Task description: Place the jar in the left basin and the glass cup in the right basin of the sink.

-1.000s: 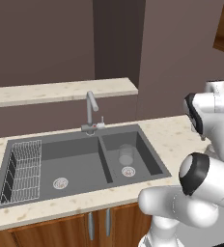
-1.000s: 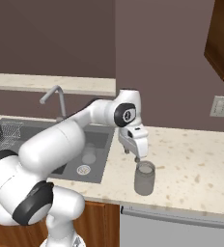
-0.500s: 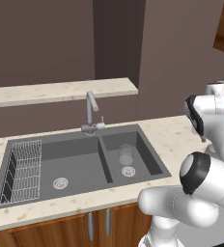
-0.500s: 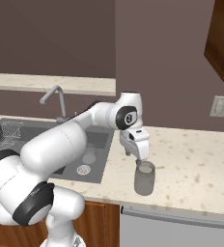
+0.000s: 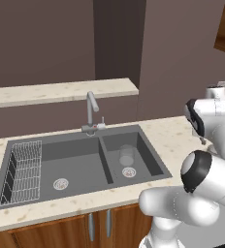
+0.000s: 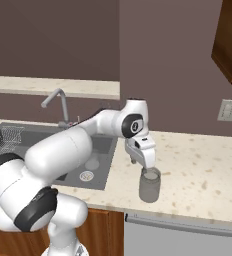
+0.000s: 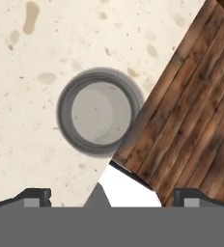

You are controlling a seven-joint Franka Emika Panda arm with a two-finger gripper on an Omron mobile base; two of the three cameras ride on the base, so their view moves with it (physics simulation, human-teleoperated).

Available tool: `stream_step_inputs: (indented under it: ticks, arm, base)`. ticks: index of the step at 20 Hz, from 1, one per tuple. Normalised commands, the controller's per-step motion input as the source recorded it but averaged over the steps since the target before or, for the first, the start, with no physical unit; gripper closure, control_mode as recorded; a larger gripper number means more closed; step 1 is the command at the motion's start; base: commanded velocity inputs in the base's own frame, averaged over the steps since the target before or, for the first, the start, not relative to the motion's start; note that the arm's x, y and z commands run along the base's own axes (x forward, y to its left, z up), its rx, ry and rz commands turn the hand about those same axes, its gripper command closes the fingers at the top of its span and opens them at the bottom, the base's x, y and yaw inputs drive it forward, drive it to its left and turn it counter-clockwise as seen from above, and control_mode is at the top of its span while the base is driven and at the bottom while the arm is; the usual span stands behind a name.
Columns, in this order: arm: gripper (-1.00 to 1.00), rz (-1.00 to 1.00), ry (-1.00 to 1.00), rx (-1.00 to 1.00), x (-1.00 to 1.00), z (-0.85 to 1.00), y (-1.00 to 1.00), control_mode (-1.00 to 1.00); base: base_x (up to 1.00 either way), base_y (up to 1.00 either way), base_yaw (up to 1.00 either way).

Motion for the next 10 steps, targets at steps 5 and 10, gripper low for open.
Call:
stream_step_inputs:
  ticks: [5, 10]
  arm:
    - [-1.00, 0.00, -0.01, 0.00, 0.10, -0.11, 0.00, -1.00]
    - [-1.00, 0.00, -0.01, 0.00, 0.10, -0.10, -0.04, -1.00]
  base:
    - [0.00, 0.00, 0.00]
    - [0.00, 0.00, 0.00]
